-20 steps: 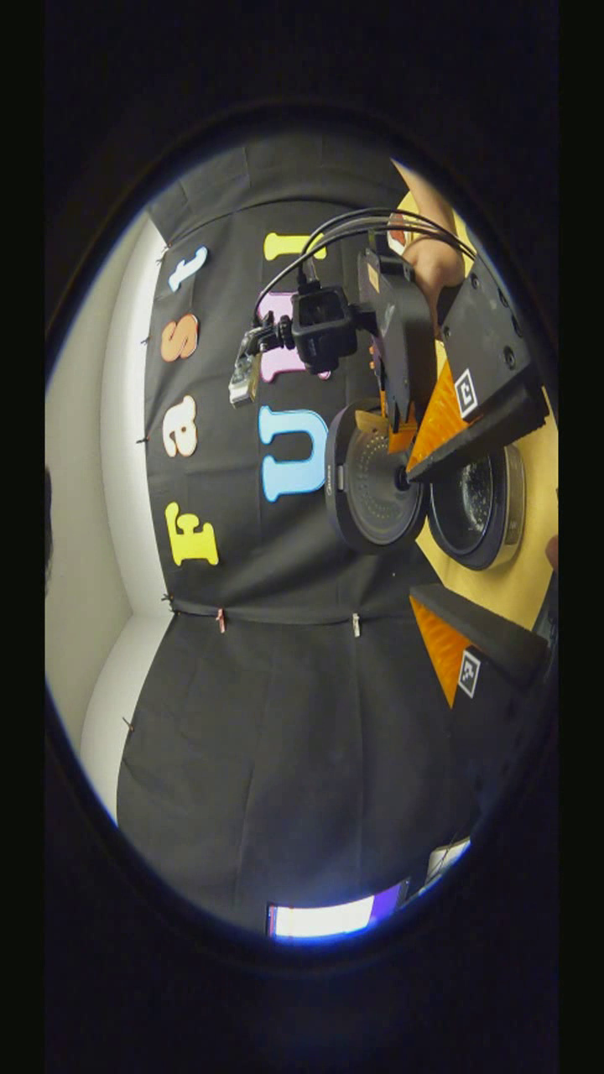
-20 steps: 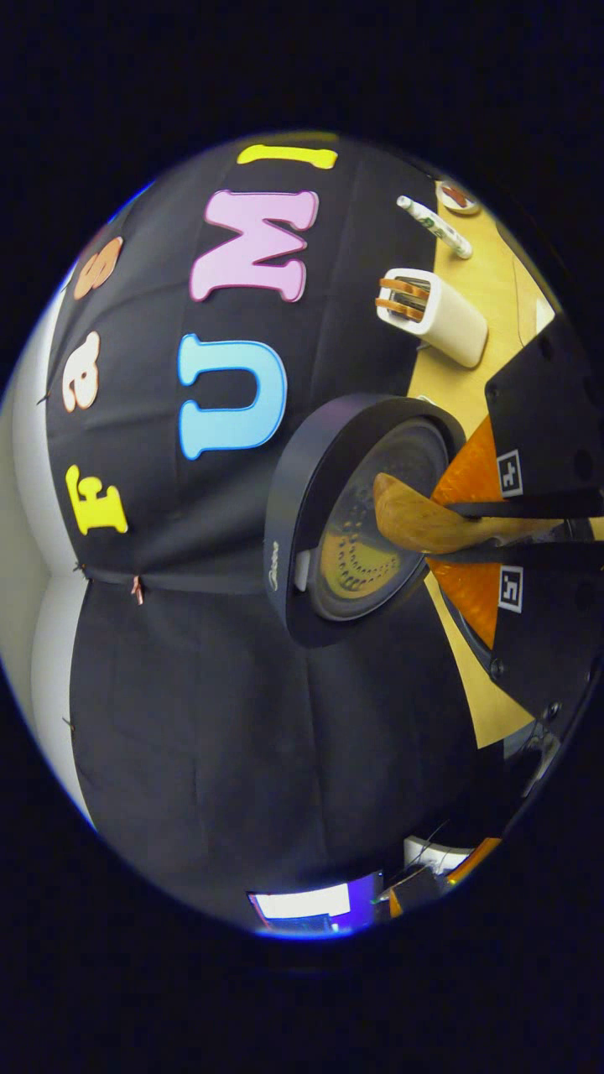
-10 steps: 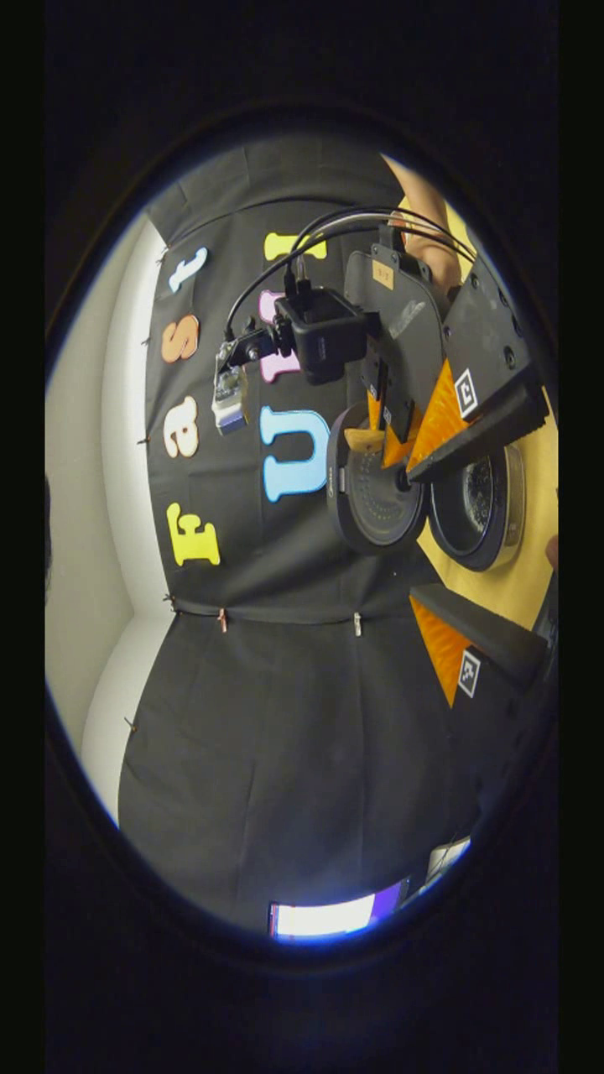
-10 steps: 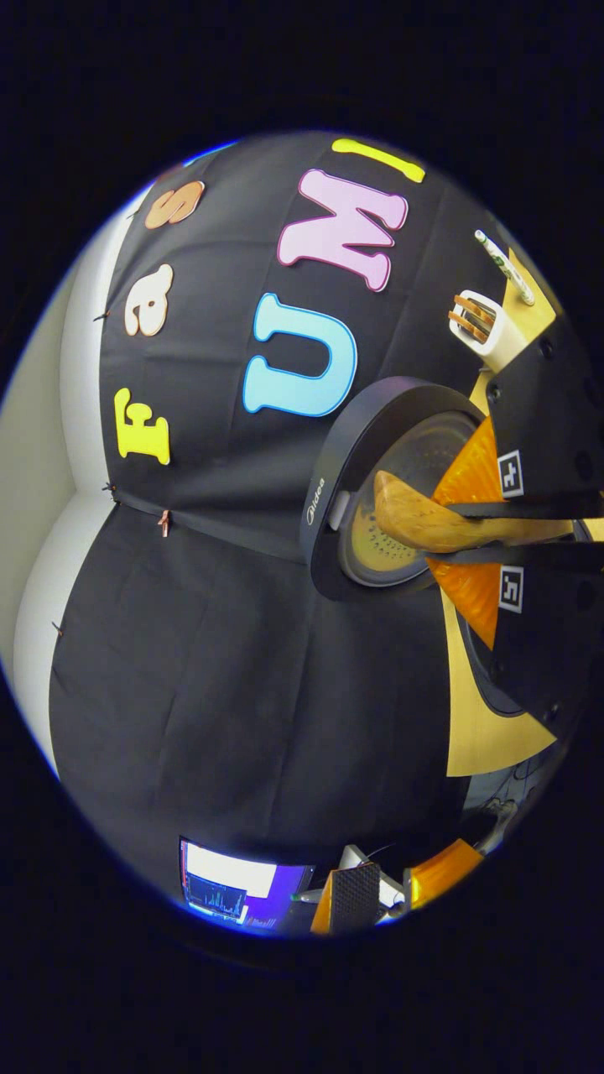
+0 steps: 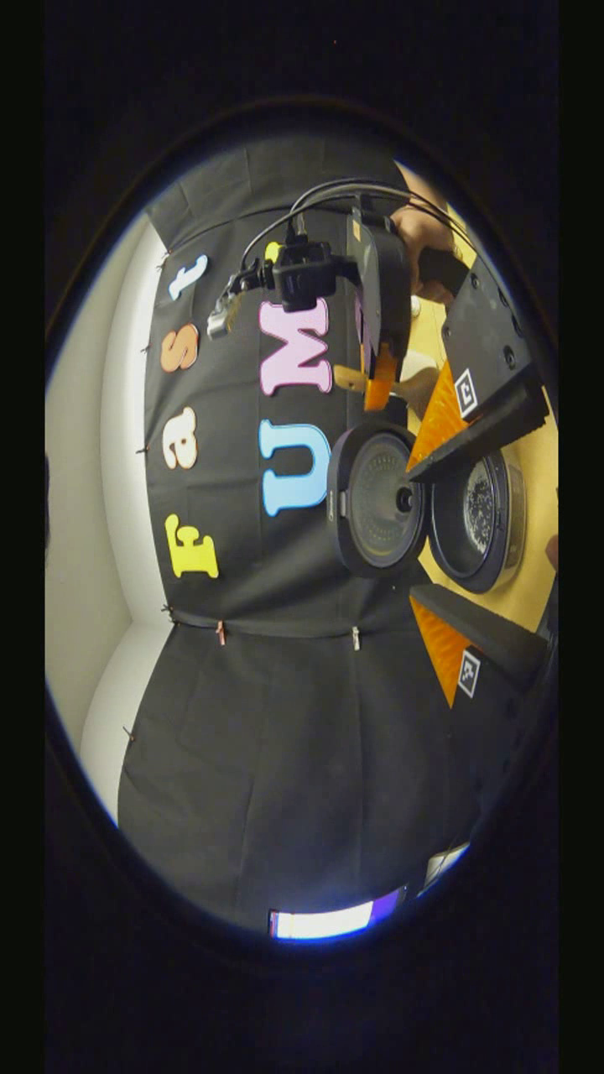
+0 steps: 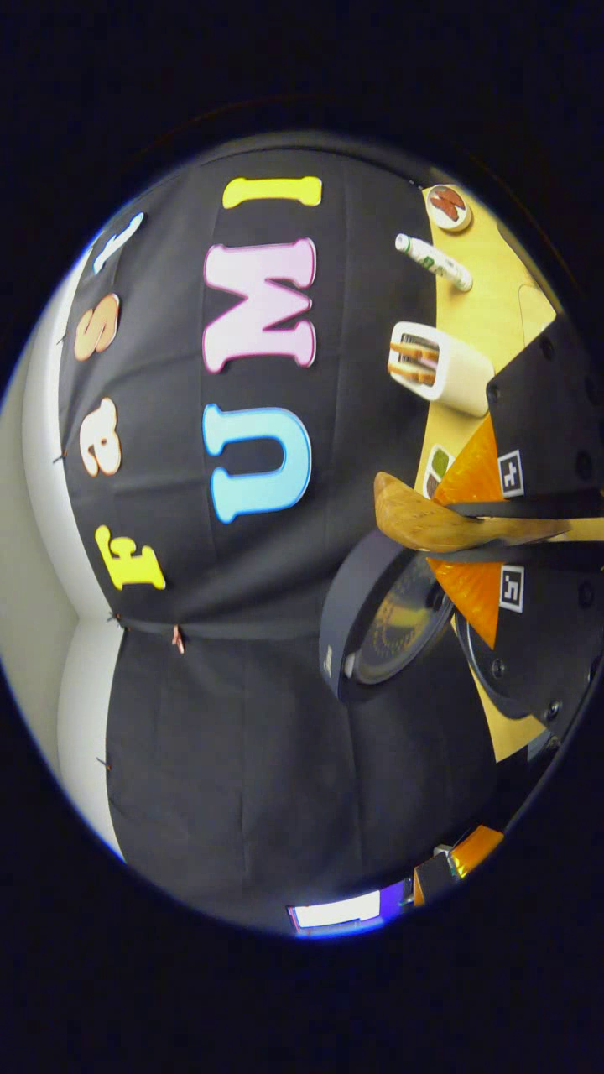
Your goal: Close the left gripper, press the button to open the rice cooker; take a wooden spoon from the chopstick holder with the right hand, scoop a spoonful of rice and pour it into the rice cooker, then put the wooden spoon back into the chopstick holder.
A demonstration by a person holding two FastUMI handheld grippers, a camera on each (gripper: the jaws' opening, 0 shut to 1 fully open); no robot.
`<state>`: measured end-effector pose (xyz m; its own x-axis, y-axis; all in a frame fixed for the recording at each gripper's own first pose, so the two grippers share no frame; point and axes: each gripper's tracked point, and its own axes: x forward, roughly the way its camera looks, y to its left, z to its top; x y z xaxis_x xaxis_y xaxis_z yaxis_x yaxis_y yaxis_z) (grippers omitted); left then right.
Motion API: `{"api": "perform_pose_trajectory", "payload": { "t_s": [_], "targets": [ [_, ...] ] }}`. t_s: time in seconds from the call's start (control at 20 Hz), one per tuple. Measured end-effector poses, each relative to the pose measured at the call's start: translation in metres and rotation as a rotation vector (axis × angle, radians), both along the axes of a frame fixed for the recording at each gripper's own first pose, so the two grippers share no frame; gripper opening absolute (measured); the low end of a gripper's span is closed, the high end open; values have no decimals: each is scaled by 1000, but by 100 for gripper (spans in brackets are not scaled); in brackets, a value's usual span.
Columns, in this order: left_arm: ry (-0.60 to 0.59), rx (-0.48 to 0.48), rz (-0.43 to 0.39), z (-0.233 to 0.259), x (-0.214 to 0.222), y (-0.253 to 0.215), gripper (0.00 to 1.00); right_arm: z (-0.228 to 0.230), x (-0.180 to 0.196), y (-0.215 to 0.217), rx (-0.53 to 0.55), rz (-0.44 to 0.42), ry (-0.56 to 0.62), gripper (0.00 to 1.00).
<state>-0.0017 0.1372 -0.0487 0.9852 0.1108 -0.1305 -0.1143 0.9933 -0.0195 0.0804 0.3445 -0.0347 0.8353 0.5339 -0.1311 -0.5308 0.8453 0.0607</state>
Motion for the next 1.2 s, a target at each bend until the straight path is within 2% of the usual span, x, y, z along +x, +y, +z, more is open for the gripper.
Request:
{"api": "perform_pose_trajectory", "payload": {
  "t_s": [0.25, 0.3, 0.35, 0.45, 0.5, 0.55, 0.6, 0.95, 1.2],
  "targets": [
    [-5, 3, -68, 5, 11, -36, 85, -24, 27, -94, 14, -183, 85, 15],
    [-4, 3, -81, 5, 12, -44, 87, -25, 31, -111, 14, -213, 89, 10],
    [-3, -1, -94, 6, 14, -51, 85, -25, 34, -129, 8, -241, 86, 15],
    [8, -9, -120, 3, 16, -67, 85, -25, 40, -163, -15, -287, 78, 15],
    [9, -14, -133, 3, 17, -75, 85, -23, 42, -180, -22, -311, 70, 10],
    [8, -18, -141, 4, 18, -82, 85, -23, 46, -198, -29, -335, 67, 10],
    [4, -20, -147, 6, 19, -87, 85, -23, 49, -215, -35, -361, 65, 15],
    [4, -19, -184, 7, 36, -125, 85, -41, 63, -333, -59, -530, 112, 15],
    [27, -36, -208, 0, 40, -154, 85, -60, 69, -385, -97, -602, 142, 15]
  ]
}}
